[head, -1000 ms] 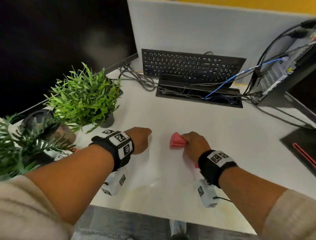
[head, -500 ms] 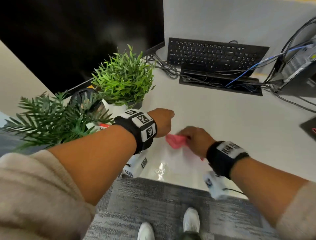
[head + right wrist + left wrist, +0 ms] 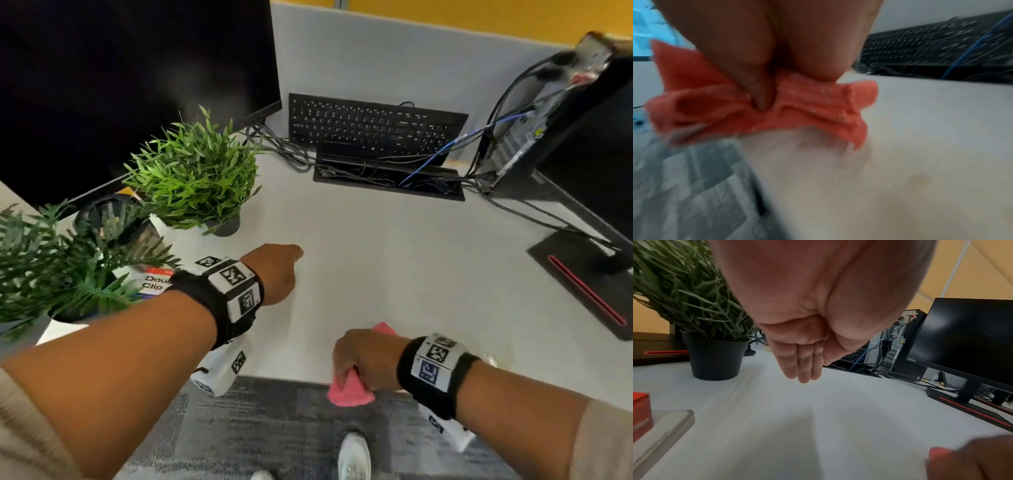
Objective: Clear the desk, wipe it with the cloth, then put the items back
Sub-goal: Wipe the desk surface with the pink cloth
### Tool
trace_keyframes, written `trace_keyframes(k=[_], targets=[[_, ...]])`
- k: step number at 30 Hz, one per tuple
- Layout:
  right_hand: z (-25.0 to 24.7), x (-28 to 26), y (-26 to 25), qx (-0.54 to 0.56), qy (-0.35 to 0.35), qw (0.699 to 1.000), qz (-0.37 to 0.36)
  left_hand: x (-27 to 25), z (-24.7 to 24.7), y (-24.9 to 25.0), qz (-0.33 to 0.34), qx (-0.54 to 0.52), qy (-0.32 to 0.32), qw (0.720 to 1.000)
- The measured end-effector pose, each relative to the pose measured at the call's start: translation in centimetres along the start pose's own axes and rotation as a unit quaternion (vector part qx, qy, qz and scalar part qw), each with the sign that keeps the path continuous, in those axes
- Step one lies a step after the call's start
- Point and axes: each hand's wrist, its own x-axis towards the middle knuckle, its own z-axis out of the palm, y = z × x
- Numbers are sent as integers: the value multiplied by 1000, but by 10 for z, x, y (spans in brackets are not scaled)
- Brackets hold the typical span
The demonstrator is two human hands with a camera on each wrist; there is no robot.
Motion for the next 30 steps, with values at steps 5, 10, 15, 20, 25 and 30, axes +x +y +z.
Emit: trace_keyframes(k=[5,10,15,20,25,30], targets=[[-78,12,61,136,306,939,85,13,11,12,16,0,11,1000],[-92,64,95,121,315,923,187,24,22,20,0,-2,4,1000],[-12,25,45,95,243,965,29,32,24,17,-16,10,-23,1000],[8,-27,61,55,95,993,-45,34,20,22,-27,0,-33,999],[-80,12,103,114,319,934,111,33,25,27,-13,3,-31,999],[-51,41,79,54,322,938,120,28,39,32,8,21,-47,999]])
